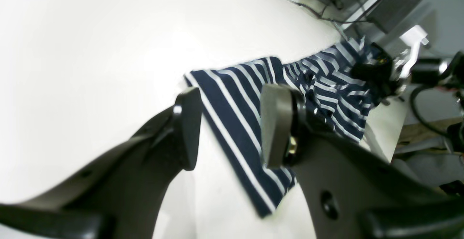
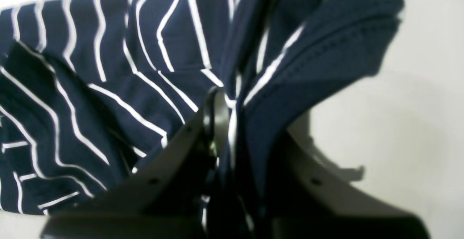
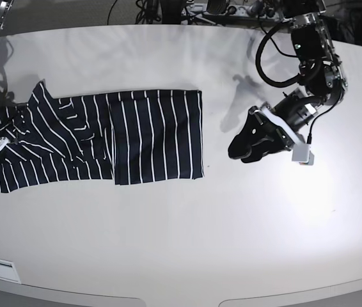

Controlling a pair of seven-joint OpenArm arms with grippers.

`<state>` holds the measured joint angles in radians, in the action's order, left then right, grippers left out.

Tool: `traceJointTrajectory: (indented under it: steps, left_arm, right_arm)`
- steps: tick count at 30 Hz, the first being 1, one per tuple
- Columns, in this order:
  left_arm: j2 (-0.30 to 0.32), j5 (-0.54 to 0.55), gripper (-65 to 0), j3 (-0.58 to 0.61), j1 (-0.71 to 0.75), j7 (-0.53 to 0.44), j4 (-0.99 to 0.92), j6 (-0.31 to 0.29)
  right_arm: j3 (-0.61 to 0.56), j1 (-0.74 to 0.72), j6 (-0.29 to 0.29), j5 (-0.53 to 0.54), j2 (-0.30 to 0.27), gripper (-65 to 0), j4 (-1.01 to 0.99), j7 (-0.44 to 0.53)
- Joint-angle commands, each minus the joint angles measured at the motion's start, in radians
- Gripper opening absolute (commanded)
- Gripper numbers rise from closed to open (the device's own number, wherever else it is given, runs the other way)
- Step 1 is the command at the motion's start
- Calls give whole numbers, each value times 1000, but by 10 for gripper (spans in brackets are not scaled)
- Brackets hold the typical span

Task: Fold the T-shirt properly
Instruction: 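Grasp the strip end with the right gripper and fold it over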

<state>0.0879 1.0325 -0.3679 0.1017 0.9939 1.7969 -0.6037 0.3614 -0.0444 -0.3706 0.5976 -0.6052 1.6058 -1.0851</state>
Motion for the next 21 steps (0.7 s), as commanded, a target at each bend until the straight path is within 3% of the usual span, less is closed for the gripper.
traceJointTrajectory:
  steps: [1,5,11,15,21]
  left_arm:
    - [8,27,-364,-2,0,-16,16,-7]
    - [24,27,-364,-1,46,-18,16,-7]
    - [23,19,-364,-1,93,-20,16,-8]
    - [24,19,-364,-1,112,-20,16,-8]
    - [32,20,-364,-1,119,-21,16,-8]
  right_arm:
    - [7,-19,21,-16,-26,-650,39,18]
    - [7,-19,76,7,-24,-650,138,5]
    - [7,-19,68,241,-23,-650,279,-37]
    - [7,-19,-17,422,0,-650,338,-59]
    - [7,-19,-113,641,106,-650,365,-125]
